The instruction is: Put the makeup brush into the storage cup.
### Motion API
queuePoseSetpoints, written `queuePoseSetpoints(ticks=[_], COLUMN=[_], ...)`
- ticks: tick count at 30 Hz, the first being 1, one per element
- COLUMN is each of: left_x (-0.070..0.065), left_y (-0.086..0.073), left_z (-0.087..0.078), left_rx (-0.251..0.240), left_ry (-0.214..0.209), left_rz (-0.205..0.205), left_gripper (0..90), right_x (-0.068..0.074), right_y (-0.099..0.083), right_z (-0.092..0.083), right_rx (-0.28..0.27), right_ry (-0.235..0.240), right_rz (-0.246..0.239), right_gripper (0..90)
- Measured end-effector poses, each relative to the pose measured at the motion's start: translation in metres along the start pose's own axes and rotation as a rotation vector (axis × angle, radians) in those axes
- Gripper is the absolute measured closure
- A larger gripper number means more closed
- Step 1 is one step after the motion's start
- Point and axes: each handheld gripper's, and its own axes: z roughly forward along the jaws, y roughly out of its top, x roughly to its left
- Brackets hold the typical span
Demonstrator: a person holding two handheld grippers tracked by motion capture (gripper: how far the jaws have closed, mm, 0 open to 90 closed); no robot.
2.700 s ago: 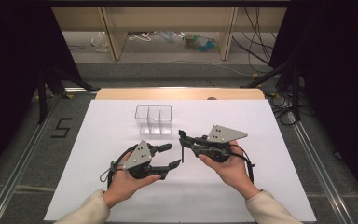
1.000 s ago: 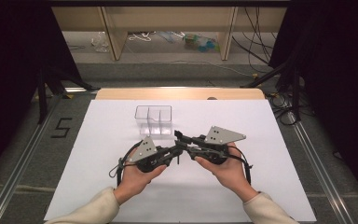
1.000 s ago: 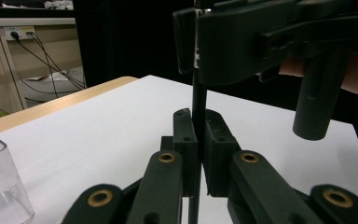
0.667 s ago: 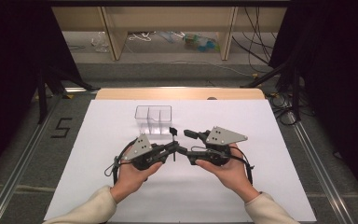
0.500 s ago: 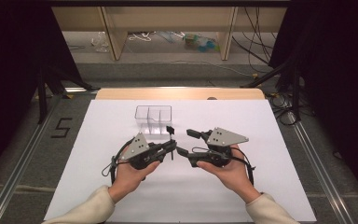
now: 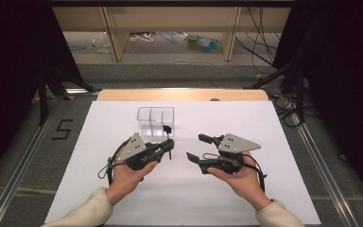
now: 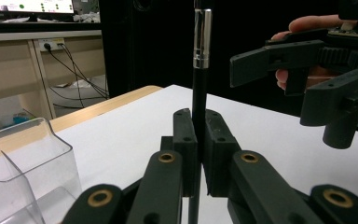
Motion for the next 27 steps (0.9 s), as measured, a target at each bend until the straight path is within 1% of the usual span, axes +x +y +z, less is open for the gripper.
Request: queuePoseSetpoints(ticks=[1,2,3,4,5,7,8,9,10,12,13,14,17,18,19,20,21,22,23,24,25,26,27], left_x=[0.0,0.001,0.002,0.002,0.002,0.003,0.004,0.004,0.005,0.006,0.006,0.007,0.007,0.007,0.007,0.007,0.008,0.009,0.01,0.01,0.011,0.012,0.012], left_y=[0.0,0.0,0.0,0.0,0.0,0.001,0.001,0.002,0.002,0.002,0.002,0.002,0.002,0.002,0.003,0.003,0.003,0.004,0.004,0.004,0.005,0.005,0.005], left_z=[0.0,-0.001,-0.001,-0.002,-0.003,-0.004,-0.005,-0.006,-0.006,-0.008,-0.008,-0.009,-0.009,-0.009,-0.01,-0.01,-0.011,-0.012,-0.012,-0.013,-0.014,-0.015,-0.016], left_rx=[-0.001,-0.002,0.0,-0.002,0.0,-0.004,-0.003,-0.004,-0.005,-0.005,-0.003,-0.004,-0.006,-0.005,-0.006,-0.007,-0.01,-0.01,-0.012,-0.012,-0.015,-0.013,-0.015], left_ry=[-0.001,0.005,0.005,0.005,0.008,0.012,0.01,0.015,0.019,0.022,0.022,0.021,0.023,0.025,0.027,0.028,0.029,0.034,0.034,0.042,0.044,0.046,0.055], left_rz=[0.0,-0.005,0.001,-0.001,-0.006,-0.007,0.006,0.003,-0.004,-0.005,0.001,0.004,0.005,-0.003,0.001,-0.001,-0.004,0.001,0.006,-0.006,-0.004,0.007,-0.008], left_gripper=[84.9,84.9,84.9,84.9,84.9,84.9,84.9,84.9,84.9,84.9,84.9,84.9,84.9,84.9,84.9,84.9,84.9,84.9,84.9,84.9,84.9,84.9,84.9], right_x=[0.0,0.001,0.001,0.001,0.001,0.001,0.001,0.001,0.002,0.001,0.001,0.001,0.0,0.0,0.0,0.0,-0.001,-0.001,0.0,-0.001,-0.001,-0.001,-0.002], right_y=[-0.001,-0.002,-0.003,-0.003,-0.004,-0.006,-0.006,-0.007,-0.008,-0.009,-0.01,-0.01,-0.012,-0.012,-0.013,-0.013,-0.014,-0.013,-0.014,-0.014,-0.014,-0.014,-0.014], right_z=[-0.001,-0.001,-0.001,-0.004,-0.005,-0.007,-0.008,-0.009,-0.011,-0.013,-0.015,-0.017,-0.019,-0.02,-0.021,-0.021,-0.021,-0.023,-0.023,-0.023,-0.024,-0.024,-0.026], right_rx=[0.0,-0.01,-0.013,0.008,0.009,0.007,0.005,-0.003,0.0,-0.011,0.0,0.0,-0.004,0.003,0.004,0.005,-0.006,0.017,0.005,0.006,0.004,-0.002,0.004], right_ry=[-0.005,-0.016,0.002,-0.003,-0.004,-0.008,-0.013,-0.011,-0.021,-0.01,-0.012,-0.028,-0.022,-0.032,-0.036,-0.036,-0.026,-0.034,-0.033,-0.04,-0.031,-0.031,-0.04], right_rz=[-0.007,0.006,0.007,0.003,0.001,0.002,0.0,0.006,0.01,0.014,0.017,0.016,0.015,0.018,0.017,0.019,0.02,0.016,0.021,0.018,0.021,0.02,0.012], right_gripper=[27.8,27.7,27.4,27.2,27.1,26.9,26.8,26.7,26.5,26.3,26.2,26.2,26.1,26.0,26.0,26.0,26.0,26.0,26.0,25.9,25.9,25.9,25.8])
